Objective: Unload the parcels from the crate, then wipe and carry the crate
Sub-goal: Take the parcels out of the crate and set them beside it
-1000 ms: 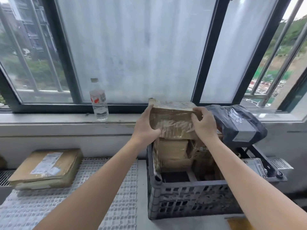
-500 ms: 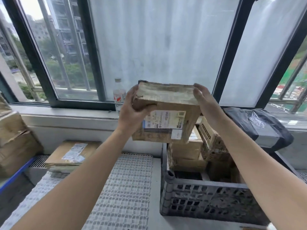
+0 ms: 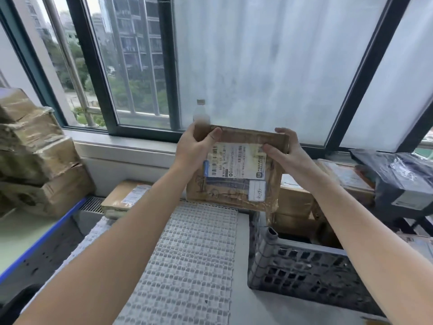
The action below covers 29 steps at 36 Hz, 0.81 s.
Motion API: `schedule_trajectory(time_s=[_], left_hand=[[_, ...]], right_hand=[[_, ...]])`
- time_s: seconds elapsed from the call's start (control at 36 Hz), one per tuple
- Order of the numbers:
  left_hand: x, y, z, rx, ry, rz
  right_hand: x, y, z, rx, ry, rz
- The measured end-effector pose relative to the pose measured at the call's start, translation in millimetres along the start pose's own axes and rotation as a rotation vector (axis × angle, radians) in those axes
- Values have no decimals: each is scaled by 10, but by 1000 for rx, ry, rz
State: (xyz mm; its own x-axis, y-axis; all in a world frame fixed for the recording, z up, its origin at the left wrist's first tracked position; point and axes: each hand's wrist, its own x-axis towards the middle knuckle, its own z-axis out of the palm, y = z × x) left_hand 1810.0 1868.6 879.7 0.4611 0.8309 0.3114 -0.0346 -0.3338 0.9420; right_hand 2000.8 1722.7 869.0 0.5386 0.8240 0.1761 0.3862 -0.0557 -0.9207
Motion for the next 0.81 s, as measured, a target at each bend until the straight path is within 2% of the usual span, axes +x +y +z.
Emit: schedule_trajectory(time_s=[0.19,0.33,0.44,0.56,0.72,0.81], left_hand=[[110,-48,-372,9,-14,-60],[161,-156,-577,-70,16,-175],[209,-302,-743,-73,41,-245],[290,-470,-907,37,62,-245],[282,-895,-1040,295,30,-380],[162,-1091,-1060,212,-24,-518]], right_hand=[[4,-141,367,-11,-42,56],[0,-143,594,119,-153,178],[-16,-79,810,81,-177,241],[9,57,1059,155,-47,339],[20,338,1490,359,182,527],[-16,465,1696,379,256,597]])
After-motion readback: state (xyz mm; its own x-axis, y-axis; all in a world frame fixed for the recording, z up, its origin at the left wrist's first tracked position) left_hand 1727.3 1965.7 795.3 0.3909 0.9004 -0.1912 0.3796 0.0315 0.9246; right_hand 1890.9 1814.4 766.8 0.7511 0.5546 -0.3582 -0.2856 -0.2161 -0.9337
